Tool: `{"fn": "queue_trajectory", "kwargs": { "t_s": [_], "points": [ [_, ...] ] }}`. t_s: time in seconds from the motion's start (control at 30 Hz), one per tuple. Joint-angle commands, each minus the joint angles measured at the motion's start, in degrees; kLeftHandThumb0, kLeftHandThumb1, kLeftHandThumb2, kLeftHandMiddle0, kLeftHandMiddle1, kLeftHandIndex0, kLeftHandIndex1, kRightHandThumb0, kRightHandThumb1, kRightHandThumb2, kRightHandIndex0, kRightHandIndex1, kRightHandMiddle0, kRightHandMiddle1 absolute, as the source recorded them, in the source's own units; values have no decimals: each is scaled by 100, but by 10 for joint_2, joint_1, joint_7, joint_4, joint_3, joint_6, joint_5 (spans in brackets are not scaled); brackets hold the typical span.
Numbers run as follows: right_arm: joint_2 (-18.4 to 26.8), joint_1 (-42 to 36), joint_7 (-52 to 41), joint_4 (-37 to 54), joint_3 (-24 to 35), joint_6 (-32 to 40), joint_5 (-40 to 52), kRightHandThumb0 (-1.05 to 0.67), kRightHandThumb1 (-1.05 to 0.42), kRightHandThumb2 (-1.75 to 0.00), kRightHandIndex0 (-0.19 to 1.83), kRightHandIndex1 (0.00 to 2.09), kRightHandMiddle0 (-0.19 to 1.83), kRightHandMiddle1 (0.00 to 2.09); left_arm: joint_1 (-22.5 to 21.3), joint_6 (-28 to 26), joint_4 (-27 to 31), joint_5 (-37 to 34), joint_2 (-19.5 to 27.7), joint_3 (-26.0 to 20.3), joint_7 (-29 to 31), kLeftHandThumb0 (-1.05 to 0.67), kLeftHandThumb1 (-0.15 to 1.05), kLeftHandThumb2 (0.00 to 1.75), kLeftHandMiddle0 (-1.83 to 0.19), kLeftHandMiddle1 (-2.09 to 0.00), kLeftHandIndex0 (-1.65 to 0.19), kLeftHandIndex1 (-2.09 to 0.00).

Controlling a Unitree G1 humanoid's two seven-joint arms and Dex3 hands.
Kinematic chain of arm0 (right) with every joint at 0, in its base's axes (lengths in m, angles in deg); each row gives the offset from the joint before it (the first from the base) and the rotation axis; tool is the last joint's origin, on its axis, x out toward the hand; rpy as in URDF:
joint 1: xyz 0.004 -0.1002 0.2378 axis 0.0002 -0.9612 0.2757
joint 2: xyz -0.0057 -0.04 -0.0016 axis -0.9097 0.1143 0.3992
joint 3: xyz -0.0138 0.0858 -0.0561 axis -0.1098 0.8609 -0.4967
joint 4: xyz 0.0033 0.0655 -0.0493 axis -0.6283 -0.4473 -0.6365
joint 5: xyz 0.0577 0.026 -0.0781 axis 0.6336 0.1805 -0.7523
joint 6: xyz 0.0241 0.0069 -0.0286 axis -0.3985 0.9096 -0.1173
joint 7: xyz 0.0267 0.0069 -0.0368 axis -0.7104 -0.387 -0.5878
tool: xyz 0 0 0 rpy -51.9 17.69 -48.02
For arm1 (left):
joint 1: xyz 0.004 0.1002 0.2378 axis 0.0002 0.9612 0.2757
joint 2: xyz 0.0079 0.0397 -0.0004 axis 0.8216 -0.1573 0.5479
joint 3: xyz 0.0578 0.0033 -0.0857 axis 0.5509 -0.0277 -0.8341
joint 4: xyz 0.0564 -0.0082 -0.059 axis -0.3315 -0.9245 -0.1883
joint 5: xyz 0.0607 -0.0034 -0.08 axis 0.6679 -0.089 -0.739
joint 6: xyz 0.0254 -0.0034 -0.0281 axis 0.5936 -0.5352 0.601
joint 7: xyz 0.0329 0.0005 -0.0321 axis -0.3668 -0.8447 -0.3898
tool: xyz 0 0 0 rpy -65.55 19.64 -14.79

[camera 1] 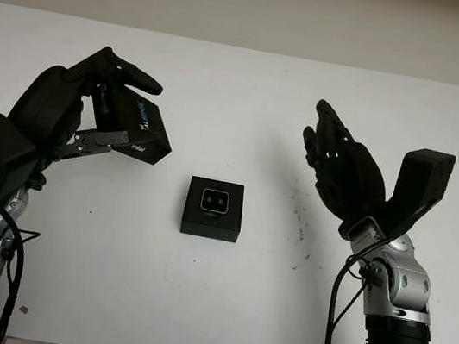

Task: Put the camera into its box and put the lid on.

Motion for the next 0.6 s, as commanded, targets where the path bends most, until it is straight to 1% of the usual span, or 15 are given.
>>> {"fn": "queue_trajectory", "kwargs": {
  "t_s": [0.0,0.07,0.17,0.3,0.37,0.57],
  "points": [
    [-5,-2,4,9,0,-5,1,-72,-105,-60,-12,5,-10,5,4,0,23,-7,-9,6,7,-15,99,6,-36,-144,-28,-127],
    [-5,-1,6,8,-1,-7,0,-72,-105,-61,-12,5,-10,4,8,5,35,-5,-20,13,10,-14,100,6,-36,-142,-28,-128],
    [-5,-1,4,8,-3,-8,-3,-72,-105,-62,-13,5,-11,4,11,-3,54,-5,-33,25,14,-17,100,5,-39,-141,-29,-129],
    [-4,0,-3,4,-4,-14,-1,-72,-105,-62,-14,4,-13,4,10,-10,65,-29,-56,35,25,-16,100,6,-38,-142,-28,-129],
    [-3,0,-7,-1,-5,-17,-3,-72,-105,-63,-15,4,-13,4,9,-10,64,-34,-71,43,24,-17,100,5,-36,-143,-28,-130],
    [-7,-1,-7,-8,-5,-24,-2,-71,-105,-62,-13,5,-11,5,-6,35,26,-18,-107,66,20,-17,100,5,-33,-146,-26,-140]
  ]
}}
